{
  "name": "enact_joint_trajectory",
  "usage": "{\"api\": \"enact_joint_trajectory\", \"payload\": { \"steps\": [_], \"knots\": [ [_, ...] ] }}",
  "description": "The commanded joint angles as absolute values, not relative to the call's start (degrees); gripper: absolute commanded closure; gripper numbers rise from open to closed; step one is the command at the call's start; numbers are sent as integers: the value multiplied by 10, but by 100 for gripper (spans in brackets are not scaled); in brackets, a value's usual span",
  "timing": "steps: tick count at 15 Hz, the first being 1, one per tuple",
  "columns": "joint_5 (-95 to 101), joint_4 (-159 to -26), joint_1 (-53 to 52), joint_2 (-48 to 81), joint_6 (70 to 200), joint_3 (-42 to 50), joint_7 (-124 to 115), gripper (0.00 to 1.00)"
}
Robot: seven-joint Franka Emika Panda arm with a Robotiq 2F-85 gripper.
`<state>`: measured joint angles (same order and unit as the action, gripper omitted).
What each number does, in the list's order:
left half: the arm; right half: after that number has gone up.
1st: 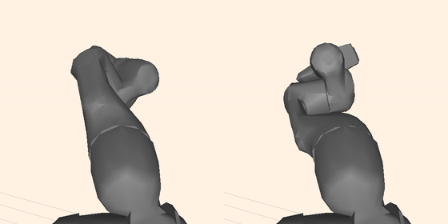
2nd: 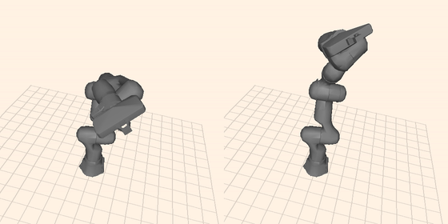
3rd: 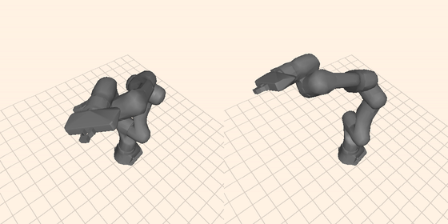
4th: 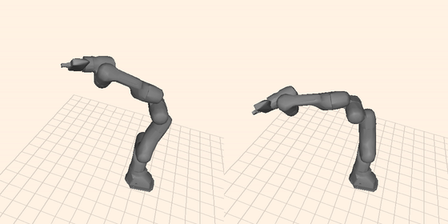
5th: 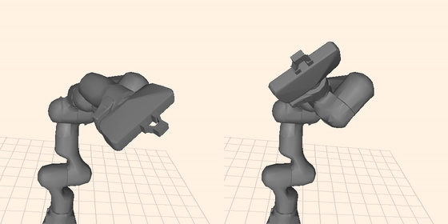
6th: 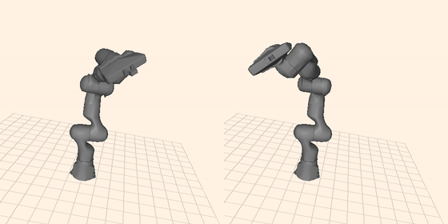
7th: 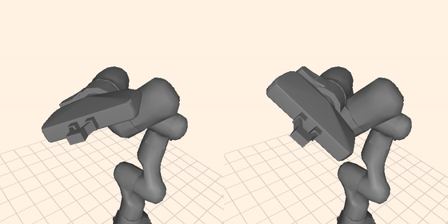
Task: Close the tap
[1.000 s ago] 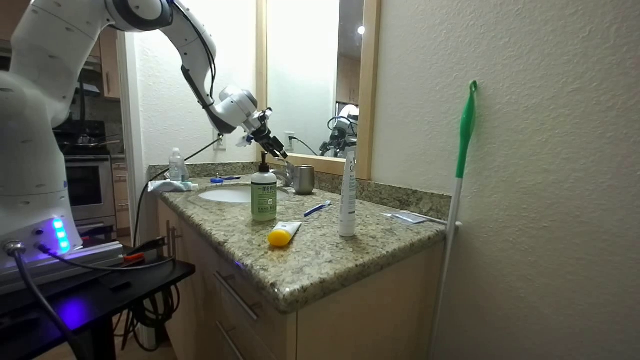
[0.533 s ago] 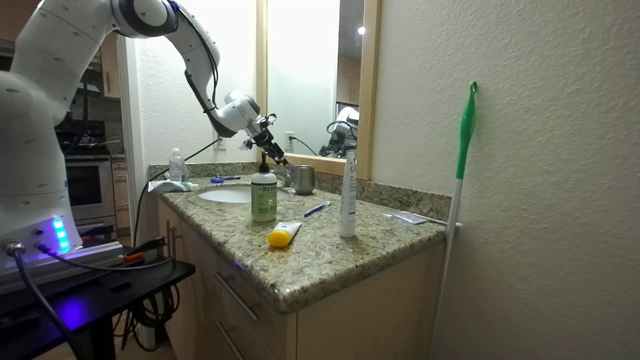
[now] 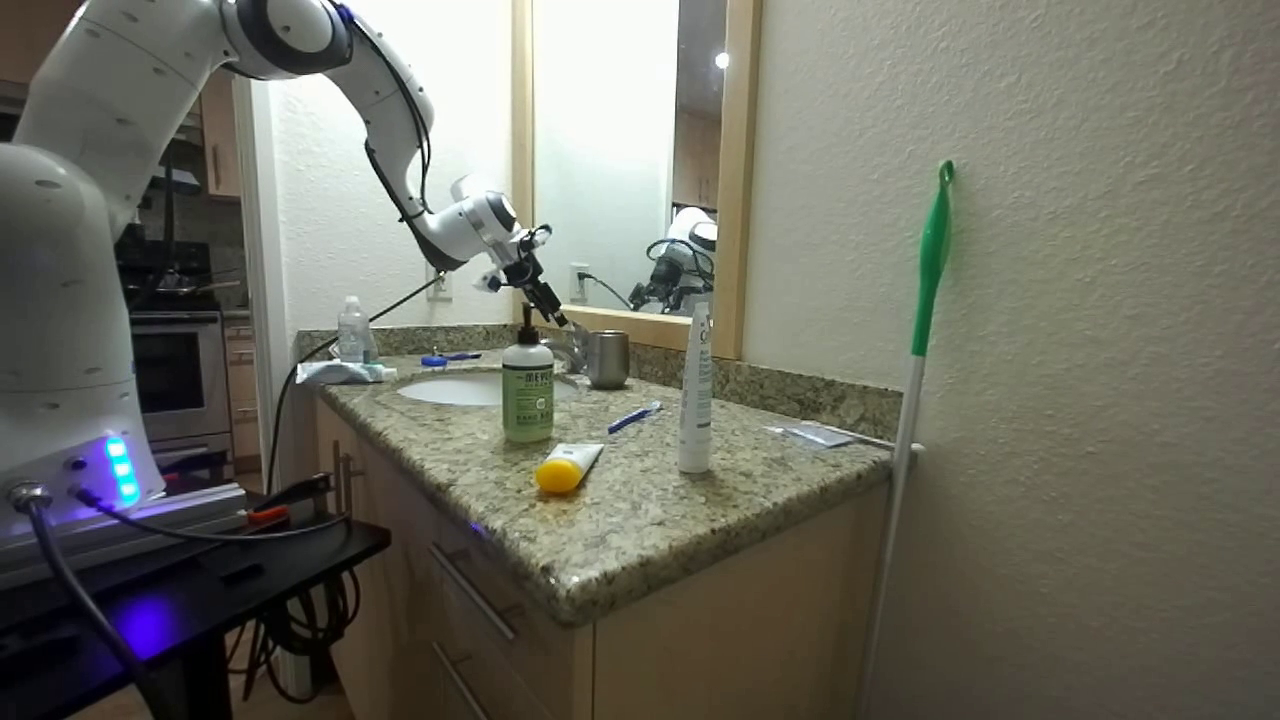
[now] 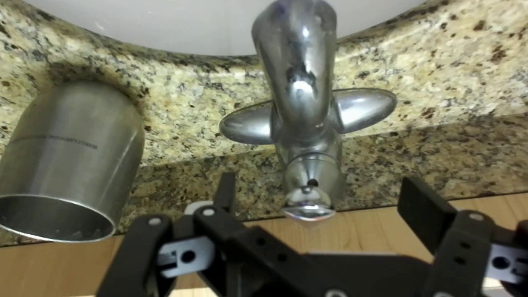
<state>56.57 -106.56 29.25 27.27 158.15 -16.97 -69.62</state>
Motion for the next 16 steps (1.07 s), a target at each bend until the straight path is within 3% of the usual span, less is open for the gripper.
{"api": "enact_joint_trajectory", "payload": {
  "steps": [1,8,9,11,12,13,14,16],
  "knots": [
    [621,-1055,267,255,1574,-140,-759,0],
    [656,-1082,260,201,1463,-129,-825,0],
    [626,-1059,195,220,1530,-47,-808,0],
    [610,-1059,168,218,1532,-15,-803,0],
    [637,-1056,213,223,1516,-68,-819,0],
    [636,-1056,204,223,1516,-60,-819,0],
    [584,-1060,155,222,1526,-4,-790,0],
    [523,-1064,144,227,1516,12,-758,0]
  ]
}}
